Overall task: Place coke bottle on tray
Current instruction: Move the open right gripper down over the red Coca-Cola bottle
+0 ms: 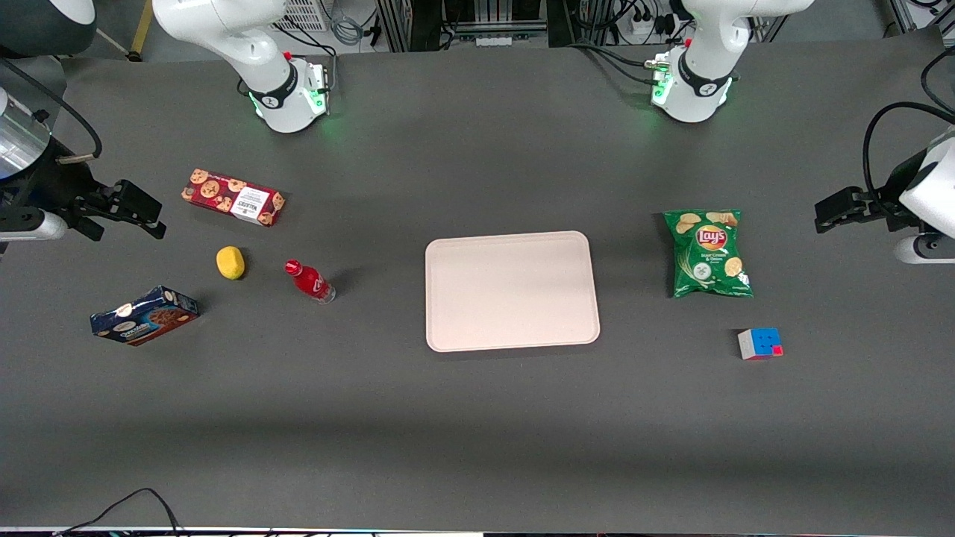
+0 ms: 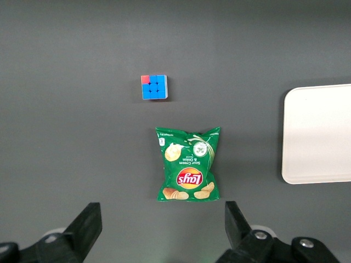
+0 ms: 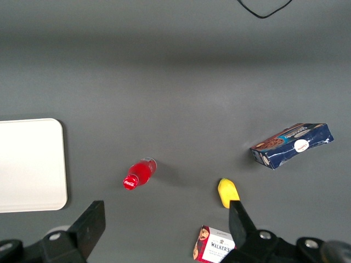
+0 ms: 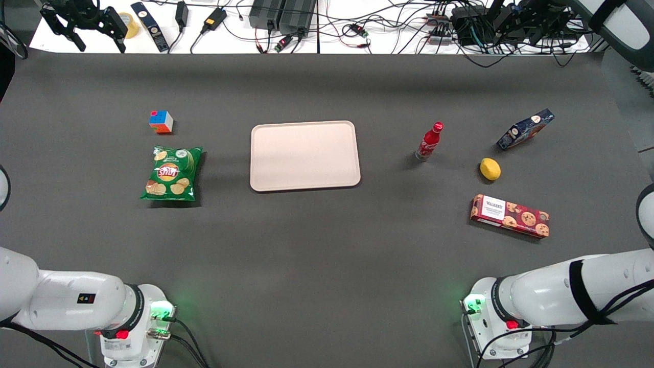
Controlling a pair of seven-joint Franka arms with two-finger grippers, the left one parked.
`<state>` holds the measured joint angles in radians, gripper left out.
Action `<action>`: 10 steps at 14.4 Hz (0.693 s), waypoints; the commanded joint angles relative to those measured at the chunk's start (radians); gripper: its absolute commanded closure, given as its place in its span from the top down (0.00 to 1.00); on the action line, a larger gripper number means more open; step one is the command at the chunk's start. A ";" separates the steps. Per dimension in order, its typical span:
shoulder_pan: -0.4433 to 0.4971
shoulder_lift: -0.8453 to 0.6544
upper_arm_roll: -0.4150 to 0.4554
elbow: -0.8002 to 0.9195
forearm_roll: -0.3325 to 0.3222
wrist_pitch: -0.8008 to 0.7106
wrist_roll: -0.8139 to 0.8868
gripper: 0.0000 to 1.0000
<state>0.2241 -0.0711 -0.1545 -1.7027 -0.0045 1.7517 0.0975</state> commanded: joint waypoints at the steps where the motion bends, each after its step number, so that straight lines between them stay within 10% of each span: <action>1: 0.008 0.019 -0.008 0.026 -0.009 -0.043 -0.022 1.00; 10: 0.021 0.062 0.041 -0.009 -0.008 -0.043 0.014 1.00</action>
<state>0.2351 -0.0259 -0.1361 -1.7017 -0.0045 1.7179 0.0935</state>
